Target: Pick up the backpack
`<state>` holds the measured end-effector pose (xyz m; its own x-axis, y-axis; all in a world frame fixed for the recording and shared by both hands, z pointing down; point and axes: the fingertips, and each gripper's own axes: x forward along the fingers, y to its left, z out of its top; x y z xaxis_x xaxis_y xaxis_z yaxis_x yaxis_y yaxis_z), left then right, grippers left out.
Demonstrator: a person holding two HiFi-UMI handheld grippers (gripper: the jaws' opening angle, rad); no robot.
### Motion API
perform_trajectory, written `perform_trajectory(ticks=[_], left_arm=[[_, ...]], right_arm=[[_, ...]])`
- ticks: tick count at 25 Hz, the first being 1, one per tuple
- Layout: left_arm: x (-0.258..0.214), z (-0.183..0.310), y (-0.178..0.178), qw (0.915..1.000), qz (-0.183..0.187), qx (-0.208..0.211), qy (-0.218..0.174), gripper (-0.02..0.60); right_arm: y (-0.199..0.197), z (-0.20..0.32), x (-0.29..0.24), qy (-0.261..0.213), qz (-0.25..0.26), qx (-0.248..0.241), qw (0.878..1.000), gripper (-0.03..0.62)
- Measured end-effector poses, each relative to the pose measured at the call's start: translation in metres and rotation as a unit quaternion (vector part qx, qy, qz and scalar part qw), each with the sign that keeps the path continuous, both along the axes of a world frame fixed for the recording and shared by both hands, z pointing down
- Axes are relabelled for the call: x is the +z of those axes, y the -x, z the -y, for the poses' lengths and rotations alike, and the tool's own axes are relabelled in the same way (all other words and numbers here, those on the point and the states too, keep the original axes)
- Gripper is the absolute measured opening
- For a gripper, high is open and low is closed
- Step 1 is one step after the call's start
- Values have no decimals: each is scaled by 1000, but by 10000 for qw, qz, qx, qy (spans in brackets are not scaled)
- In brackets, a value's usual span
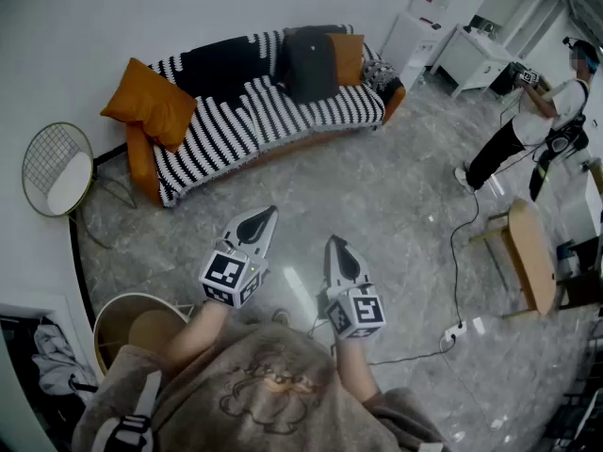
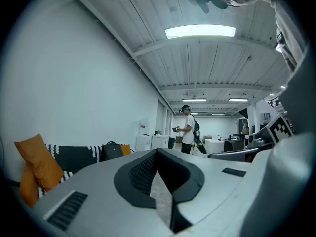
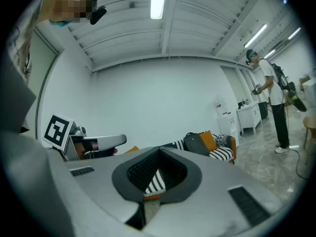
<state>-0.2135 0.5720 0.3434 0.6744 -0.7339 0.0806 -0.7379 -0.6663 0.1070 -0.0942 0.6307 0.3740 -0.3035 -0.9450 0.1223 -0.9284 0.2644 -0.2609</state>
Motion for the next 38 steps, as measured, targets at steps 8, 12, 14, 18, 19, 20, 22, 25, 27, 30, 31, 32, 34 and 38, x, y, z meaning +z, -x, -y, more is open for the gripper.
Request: perform_trajectory(ticks=[8,12,14,18,19,20,22,25,27,30,31,32,34,38], left_arm=[[0,9,-19,10000,16,-66,4,2],[4,12,-33,9999,40,-156,8,2],[2,15,-39,9997,25,-231,-28,2],[-1,26,-47,9994,-90,-322,-41,2],[-1,29,-48,9994,-88,-320,-46,2],[0,34,-49,9994,-86,-317,-54,2],[3,46,-50,9994,-92,-328,-64,2],[10,71,-53,9993,-104,-349,-49,2],[14,93,-59,9994,-98,-329,-42,2],[20,128,-71,9997,-52,-237,-14,2],[21,140,-76,9998,-41,-201,-12,2],[22,152,-80,9999,-37,-165,-16,2],[23,179,-88,9999,-34,-114,-23,2],[24,239,-102,10000,-29,-49,57,2]], right_arm=[[-20,9,-4,-77,53,-63,9999,-2],[-40,13,-6,-184,79,-132,9997,0],[-48,14,-3,-173,96,-207,9996,0],[-63,26,5,-134,120,-201,9996,0],[-66,30,7,-116,119,-171,9997,0],[-68,34,10,-103,121,-141,9998,0],[-72,46,14,-76,133,-106,9998,0],[-75,66,21,-76,146,-123,9998,0],[-80,84,25,-67,146,-102,9998,0],[-90,117,30,-15,136,-29,9999,0],[-93,128,31,-6,135,-19,9999,0],[-96,140,32,0,131,-17,9999,0],[-103,167,35,26,139,-15,9999,0],[-117,221,40,110,181,46,9998,0]])
